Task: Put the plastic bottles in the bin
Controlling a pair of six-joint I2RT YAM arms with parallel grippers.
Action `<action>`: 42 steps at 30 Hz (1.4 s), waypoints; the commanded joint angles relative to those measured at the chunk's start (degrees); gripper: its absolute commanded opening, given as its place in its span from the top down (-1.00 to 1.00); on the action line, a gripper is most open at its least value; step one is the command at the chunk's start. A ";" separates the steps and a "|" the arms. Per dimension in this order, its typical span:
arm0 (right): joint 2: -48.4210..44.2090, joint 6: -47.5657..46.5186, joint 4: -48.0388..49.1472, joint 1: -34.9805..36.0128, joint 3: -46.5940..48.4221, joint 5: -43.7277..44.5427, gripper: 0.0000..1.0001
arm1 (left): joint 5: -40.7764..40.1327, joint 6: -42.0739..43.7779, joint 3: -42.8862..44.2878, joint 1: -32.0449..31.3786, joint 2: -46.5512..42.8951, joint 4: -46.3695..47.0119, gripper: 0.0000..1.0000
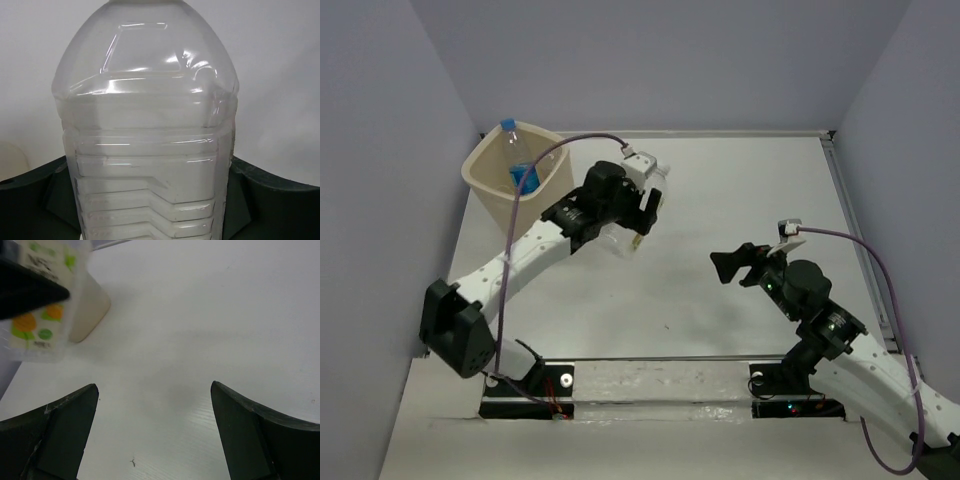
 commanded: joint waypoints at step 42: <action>2.87 -1.38 13.45 -0.30 -2.75 -11.31 -0.96 | -35.80 -6.12 -16.59 31.17 -16.10 49.44 -0.98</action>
